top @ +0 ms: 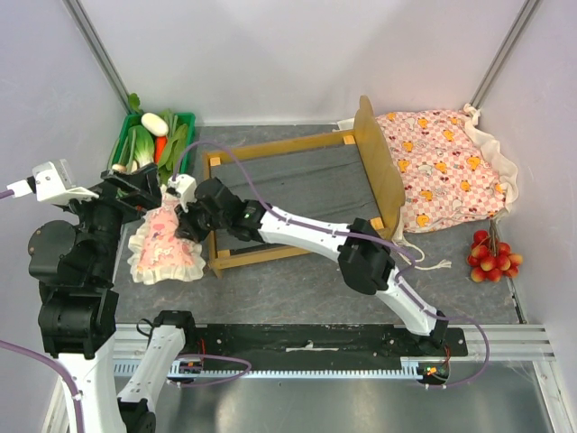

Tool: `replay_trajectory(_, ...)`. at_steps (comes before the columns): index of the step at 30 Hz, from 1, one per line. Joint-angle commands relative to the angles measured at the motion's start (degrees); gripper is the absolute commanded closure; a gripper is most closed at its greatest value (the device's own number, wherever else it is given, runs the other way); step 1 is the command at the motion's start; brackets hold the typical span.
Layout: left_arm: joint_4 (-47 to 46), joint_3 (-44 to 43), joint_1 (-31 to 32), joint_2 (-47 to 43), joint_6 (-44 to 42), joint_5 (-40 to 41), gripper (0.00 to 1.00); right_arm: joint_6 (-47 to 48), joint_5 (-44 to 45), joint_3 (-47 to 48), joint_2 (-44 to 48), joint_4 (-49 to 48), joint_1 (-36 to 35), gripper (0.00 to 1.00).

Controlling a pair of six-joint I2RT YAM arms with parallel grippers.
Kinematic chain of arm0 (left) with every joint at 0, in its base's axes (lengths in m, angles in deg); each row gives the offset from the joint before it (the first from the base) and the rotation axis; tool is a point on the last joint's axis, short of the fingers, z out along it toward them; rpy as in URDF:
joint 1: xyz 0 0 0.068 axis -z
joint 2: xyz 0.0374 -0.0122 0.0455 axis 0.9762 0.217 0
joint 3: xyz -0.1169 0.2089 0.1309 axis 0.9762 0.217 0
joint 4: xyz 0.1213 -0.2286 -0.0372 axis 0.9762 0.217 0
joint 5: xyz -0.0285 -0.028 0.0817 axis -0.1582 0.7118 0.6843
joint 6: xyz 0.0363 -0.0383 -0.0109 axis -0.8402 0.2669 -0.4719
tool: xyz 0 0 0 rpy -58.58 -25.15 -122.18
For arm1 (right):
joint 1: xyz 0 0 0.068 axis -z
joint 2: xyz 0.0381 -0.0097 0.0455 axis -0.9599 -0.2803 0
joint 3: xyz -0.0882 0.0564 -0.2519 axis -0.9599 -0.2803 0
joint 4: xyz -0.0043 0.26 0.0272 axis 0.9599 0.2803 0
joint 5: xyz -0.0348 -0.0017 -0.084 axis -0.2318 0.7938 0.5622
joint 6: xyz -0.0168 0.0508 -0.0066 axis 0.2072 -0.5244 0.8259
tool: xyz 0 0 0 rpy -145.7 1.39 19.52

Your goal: Set up the pet bed

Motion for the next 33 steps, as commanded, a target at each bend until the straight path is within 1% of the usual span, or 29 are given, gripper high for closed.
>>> replay_trajectory(1, 0.89, -1.31, -0.33, -0.04, 1.31, 0.13, 0.01, -1.76, 2.09, 4.24, -2.73, -4.69, -1.69, 0.86)
replay_trajectory(2, 1.07, -1.31, -0.33, 0.14, 1.23, 0.12, 0.01, -2.28, 2.35, 4.60, -3.61, -4.69, -1.78, 0.62)
replay_trajectory(4, 1.16, -1.31, -0.33, 0.40, 1.23, -0.05, 0.01, -1.85, 2.70, 5.39, -3.88, -4.60, -1.86, 0.50)
replay_trajectory(5, 1.24, -1.31, -0.33, 0.40, 1.23, -0.23, 0.01, -1.15, 3.66, 5.65, -3.09, -4.60, -1.34, 0.41)
replay_trajectory(7, 1.24, -1.49, -0.33, 0.49, 1.14, -0.23, 0.01, -0.97, 3.67, 4.69, -1.60, -4.69, -0.29, 0.37)
replay_trajectory(8, 1.33, -1.58, -0.33, 0.49, 1.23, -0.05, 0.01, -1.06, 3.93, 3.64, 1.10, -4.77, 1.02, 0.36)
replay_trajectory(10, 1.33, -2.01, -0.33, 0.58, 1.05, 0.21, 0.01, -0.18, 4.55, -2.14, 5.15, -6.52, 2.35, 0.35)
replay_trajectory(11, 1.33, -2.02, -0.33, 0.58, 1.14, 0.56, 0.01, 0.34, 5.16, -4.69, 10.05, -7.49, 3.57, 0.34)
replay_trajectory(12, 1.25, -1.93, -0.42, 0.67, 1.23, 0.56, 0.01, 1.22, 5.52, -9.59, 12.71, -8.80, 4.11, 0.34)
replay_trajectory(13, 1.16, -2.02, -0.33, 0.84, 1.14, 0.56, 0.01, 1.58, 5.34, -11.81, 15.26, -10.30, 4.89, 0.34)
replay_trajectory(14, 1.07, -1.84, -0.33, 1.10, 1.31, 0.48, 0.01, 1.84, 6.13, -14.10, 20.85, -10.40, 6.12, 0.33)
replay_trajectory(15, 0.89, -1.75, -0.33, 1.28, 1.49, 0.39, 0.01, 2.37, 8.83, -19.43, 24.13, -10.83, 6.65, 0.33)
replay_trajectory(16, 0.81, -1.67, -0.33, 1.37, 1.66, 0.30, 0.01, 2.63, 10.60, -22.70, 27.47, -11.45, 7.44, 0.33)
replay_trajectory(17, 0.81, -1.23, -0.33, 1.37, 1.75, 0.04, 0.01, 2.90, 13.14, -25.60, 33.94, -11.28, 8.93, 0.32)
replay_trajectory(18, 0.37, -0.96, -0.33, 1.37, 2.02, -0.05, 0.01, 2.64, 20.39, -30.51, 37.22, -9.71, 9.99, 0.30)
replay_trajectory(19, 0.10, -0.70, -0.33, 1.54, 2.19, -0.14, 0.01, 2.29, 22.55, -32.90, 40.30, -9.43, 11.31, 0.29)
replay_trajectory(20, -0.07, -0.09, -0.33, 1.63, 2.28, -0.31, 0.01, 2.11, 24.14, -35.19, 46.68, -7.95, 15.32, 0.27)
replay_trajectory(21, -0.25, 0.09, -0.33, 2.24, 2.54, -0.66, 0.01, 1.85, 25.28, -39.39, 49.79, -6.63, 17.71, 0.25)
replay_trajectory(22, -0.25, 0.27, -0.33, 2.60, 2.63, -0.93, 0.01, 0.63, 29.47, -40.74, 52.61, -5.40, 20.34, 0.24)
replay_trajectory(23, -0.34, 0.36, -0.33, 3.12, 2.81, -1.80, 0.00, 0.44, 30.82, -41.79, 57.68, -4.08, 25.85, 0.20)
replay_trajectory(24, -0.34, 0.53, -0.33, 3.56, 3.33, -2.42, 0.00, 0.61, 31.79, -43.20, 59.73, -2.16, 28.87, 0.18)
replay_trajectory(25, -0.77, 0.71, -0.33, 4.53, 3.51, -3.12, 0.00, 0.87, 32.75, -43.73, 61.58, -1.35, 31.77, 0.13)
replay_trajectory(26, -1.04, 1.14, -0.33, 5.14, 3.60, -4.52, 0.00, -0.17, 31.98, -43.91, 63.69, -0.39, 39.11, 0.13)
replay_trajectory(27, -1.21, 1.41, -0.33, 5.67, 4.12, -6.10, 0.00, -1.40, 30.23, -43.39, 63.88, 2.67, 43.27, 0.12)
replay_trajectory(28, -1.48, 1.67, -0.33, 6.72, 4.39, -6.99, 0.00, -2.89, 27.78, -43.39, 63.89, 3.74, 51.75, 0.12)
replay_trajectory(29, -2.00, 2.20, -0.33, 7.17, 4.65, -9.00, 0.01, -7.25, 22.62, -43.56, 63.28, 4.97, 55.84, 0.12)
replay_trajectory(31, -2.18, 2.38, -0.33, 8.13, 4.83, -10.77, 0.00, -11.32, 17.76, -45.84, 62.13, 7.88, 63.14, 0.11)
replay_trajectory(32, -1.57, 2.38, -0.33, 8.83, 4.83, -11.82, 0.00, -14.99, 14.43, -47.41, 61.35, 8.32, 69.35, 0.11)
replay_trajectory(33, -1.48, 2.55, -0.33, 9.28, 4.66, -12.35, 0.00, -17.21, 13.96, -51.43, 60.90, 8.41, 71.68, 0.11)
